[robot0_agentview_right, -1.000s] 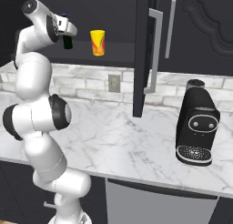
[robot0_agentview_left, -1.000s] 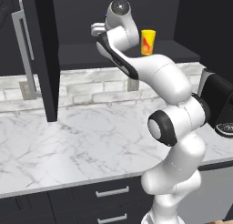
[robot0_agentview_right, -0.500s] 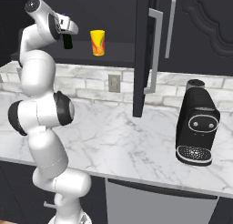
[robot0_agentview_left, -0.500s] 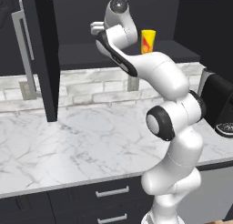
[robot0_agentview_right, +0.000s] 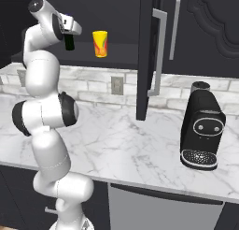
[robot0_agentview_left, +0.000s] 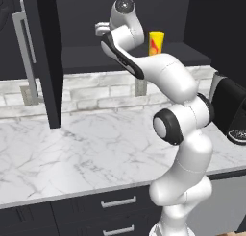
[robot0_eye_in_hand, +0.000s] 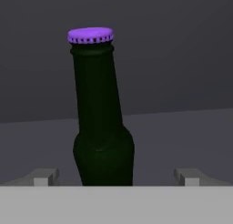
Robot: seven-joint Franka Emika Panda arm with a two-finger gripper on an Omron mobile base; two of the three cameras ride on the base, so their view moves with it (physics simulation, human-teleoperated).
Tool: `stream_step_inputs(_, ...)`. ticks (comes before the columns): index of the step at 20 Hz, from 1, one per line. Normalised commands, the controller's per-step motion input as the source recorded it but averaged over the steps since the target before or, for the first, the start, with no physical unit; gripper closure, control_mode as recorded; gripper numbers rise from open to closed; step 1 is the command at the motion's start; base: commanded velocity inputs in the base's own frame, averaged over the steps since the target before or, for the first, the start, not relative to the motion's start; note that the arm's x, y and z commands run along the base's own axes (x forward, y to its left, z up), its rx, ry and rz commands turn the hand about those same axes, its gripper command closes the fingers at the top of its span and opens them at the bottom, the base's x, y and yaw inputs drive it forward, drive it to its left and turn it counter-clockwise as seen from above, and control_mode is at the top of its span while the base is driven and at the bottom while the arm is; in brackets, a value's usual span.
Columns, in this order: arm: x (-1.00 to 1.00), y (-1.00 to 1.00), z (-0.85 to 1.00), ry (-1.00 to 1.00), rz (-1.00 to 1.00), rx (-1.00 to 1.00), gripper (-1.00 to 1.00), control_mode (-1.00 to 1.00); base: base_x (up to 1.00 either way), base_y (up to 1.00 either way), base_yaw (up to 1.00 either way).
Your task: Open the cabinet directly in front. Then move the beer and the cup to the dining counter with the candle on it.
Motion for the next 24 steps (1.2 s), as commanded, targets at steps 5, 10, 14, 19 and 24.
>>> stream_step_inputs(5,0.12,0.02,0.00,0.00,0.00,0.00,-1.00,-1.00,0.00,0.00,0.00)
stream_step_inputs(10,0.16,0.06,-0.01,0.00,0.00,0.00,-1.00,-1.00,0.00,0.00,0.00)
stream_step_inputs(14,0.18,0.08,-0.05,0.00,0.00,0.00,-1.00,-1.00,0.00,0.00,0.00)
stream_step_inputs(19,0.11,0.07,0.00,0.00,0.00,0.00,-1.00,-1.00,0.00,0.00,0.00)
stream_step_inputs(24,0.00,0.01,0.00,0.00,0.00,0.00,1.00,-1.00,0.00,0.00,0.00)
